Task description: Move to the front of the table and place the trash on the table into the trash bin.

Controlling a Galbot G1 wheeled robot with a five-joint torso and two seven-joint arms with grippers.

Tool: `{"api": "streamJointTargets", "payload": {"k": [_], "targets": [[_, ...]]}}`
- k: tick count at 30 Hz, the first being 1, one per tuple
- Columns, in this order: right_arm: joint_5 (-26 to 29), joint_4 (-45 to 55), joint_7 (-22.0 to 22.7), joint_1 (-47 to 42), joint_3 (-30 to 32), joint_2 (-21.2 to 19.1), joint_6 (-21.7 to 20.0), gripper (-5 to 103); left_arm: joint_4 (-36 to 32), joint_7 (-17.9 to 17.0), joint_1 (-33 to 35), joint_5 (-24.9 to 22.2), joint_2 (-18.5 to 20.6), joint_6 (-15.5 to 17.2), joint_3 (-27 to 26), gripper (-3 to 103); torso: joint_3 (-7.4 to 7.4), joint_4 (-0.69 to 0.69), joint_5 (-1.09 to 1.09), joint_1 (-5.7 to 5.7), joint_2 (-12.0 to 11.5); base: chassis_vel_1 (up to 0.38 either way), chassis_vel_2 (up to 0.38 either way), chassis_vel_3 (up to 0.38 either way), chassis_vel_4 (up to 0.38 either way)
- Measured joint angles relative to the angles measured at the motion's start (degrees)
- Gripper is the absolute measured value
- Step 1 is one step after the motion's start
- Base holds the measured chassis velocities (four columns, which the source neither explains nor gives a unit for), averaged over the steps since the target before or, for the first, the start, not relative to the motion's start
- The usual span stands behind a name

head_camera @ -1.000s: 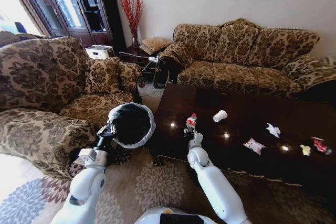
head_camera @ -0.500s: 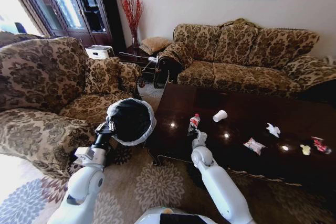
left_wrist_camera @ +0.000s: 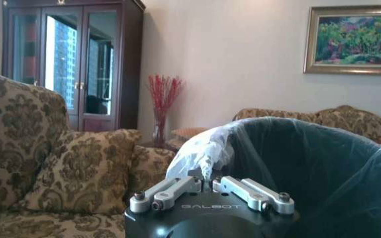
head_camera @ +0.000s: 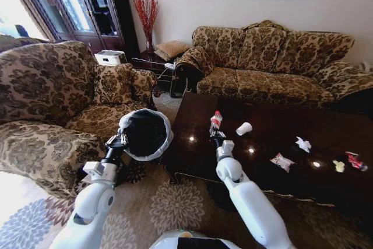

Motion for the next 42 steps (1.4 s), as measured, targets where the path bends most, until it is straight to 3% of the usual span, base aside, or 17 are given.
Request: {"api": "streamJointTargets", "payload": {"k": [3,5,6,9,15,22,35,42], "targets": [[7.19,3.2,-2.46,5.79,-2.25,-4.12,-0.38,2,1.06,-0.59,-1.79,-2.4,2.52,1.08,1.0,3,0.0,0.02,0.0,0.0,0.0,0.0,0.0,0.0,0.0],[13.46,5.15,-5.38,13.49,-7.15,-8.19,-0.47,2,2.99,-0.89,-4.38,-4.49,5.56,2.03,2.17,3,0.01,0.01,-0.01,0.01,0.0,0.0,0.0,0.0,0.0],[13.46,5.15,-5.38,13.49,-7.15,-8.19,-0.47,2,2.99,-0.89,-4.38,-4.49,5.56,2.03,2.17,3,0.01,0.01,-0.01,0.01,0.0,0.0,0.0,0.0,0.0],[19.64,7.66,-5.81,21.33,-14.69,-10.54,-0.65,2,5.73,-1.03,-7.87,-6.53,9.28,2.89,3.25,3,0.01,0.0,0.01,0.01,0.0,0.0,0.0,0.0,0.0],[23.32,11.39,-5.64,28.85,-24.19,-10.72,-0.96,2,7.37,-1.05,-11.28,-9.22,13.19,4.5,4.54,3,0.01,0.01,-0.01,0.01,0.0,0.0,0.0,0.0,0.0],[28.53,11.85,-3.83,34.92,-35.6,-6.68,-2.05,2,8.12,-1.04,-11.37,-11.55,14.97,4.77,3.35,3,0.01,0.03,0.0,0.01,0.0,0.0,0.0,0.0,0.0],[28.17,8.92,-0.22,35.67,-39.01,-3.69,-3.98,2,9.74,-1.22,-12.88,-13.89,17.05,4.93,2.37,3,0.0,0.01,0.0,0.01,0.0,0.0,0.0,0.0,0.0],[31.64,9.0,3.25,33.72,-38.1,-3.8,-4.79,2,10.14,-1.13,-13.74,-13.95,17.38,4.89,2.5,3,0.0,-0.01,0.01,0.01,0.0,0.0,0.0,0.0,0.0]]}}
